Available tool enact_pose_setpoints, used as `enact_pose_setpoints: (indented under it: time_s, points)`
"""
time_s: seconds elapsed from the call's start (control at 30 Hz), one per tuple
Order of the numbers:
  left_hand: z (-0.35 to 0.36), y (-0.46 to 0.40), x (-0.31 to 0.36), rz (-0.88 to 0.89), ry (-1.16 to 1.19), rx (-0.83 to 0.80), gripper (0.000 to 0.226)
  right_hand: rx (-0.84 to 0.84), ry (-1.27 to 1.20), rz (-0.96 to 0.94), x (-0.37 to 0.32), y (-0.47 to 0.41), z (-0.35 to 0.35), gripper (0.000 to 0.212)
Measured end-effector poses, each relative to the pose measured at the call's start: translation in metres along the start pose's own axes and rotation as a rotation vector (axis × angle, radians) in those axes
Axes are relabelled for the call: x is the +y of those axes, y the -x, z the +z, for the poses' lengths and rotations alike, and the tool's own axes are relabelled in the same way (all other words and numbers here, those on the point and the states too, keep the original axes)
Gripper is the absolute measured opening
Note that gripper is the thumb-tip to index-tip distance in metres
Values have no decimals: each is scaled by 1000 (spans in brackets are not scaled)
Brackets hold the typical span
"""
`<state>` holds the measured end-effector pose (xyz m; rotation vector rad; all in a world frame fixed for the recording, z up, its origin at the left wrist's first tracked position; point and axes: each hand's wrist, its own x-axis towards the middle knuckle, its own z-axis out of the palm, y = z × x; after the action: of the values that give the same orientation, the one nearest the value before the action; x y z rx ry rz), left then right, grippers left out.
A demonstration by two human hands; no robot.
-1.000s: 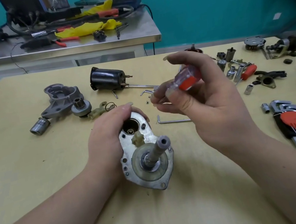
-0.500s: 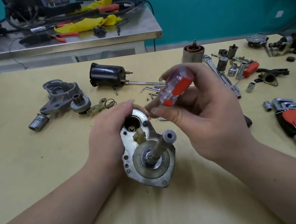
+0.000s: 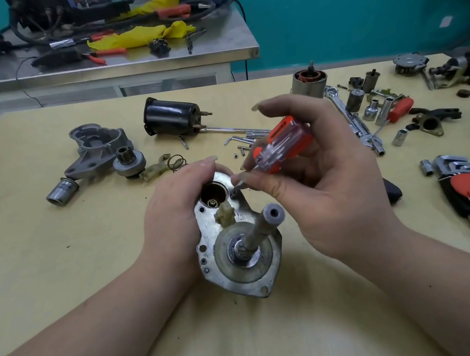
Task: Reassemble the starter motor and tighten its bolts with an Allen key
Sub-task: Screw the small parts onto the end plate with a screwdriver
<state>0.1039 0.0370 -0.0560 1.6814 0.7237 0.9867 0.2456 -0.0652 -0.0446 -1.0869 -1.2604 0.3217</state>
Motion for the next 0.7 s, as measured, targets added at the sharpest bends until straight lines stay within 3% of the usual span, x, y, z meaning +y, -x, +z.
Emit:
enact_pose_setpoints:
  time_s: [0.4, 0.6, 0.7]
  points:
    - [5, 2, -4, -64, 149, 60, 35, -63, 49, -36, 2, 1, -2, 64]
    - [1, 0, -10, -50, 174, -35, 56, -133, 117, -74, 1, -1, -5, 63]
    - [3, 1, -9, -57, 175, -17, 50, -147, 118, -62, 0, -1, -7, 61]
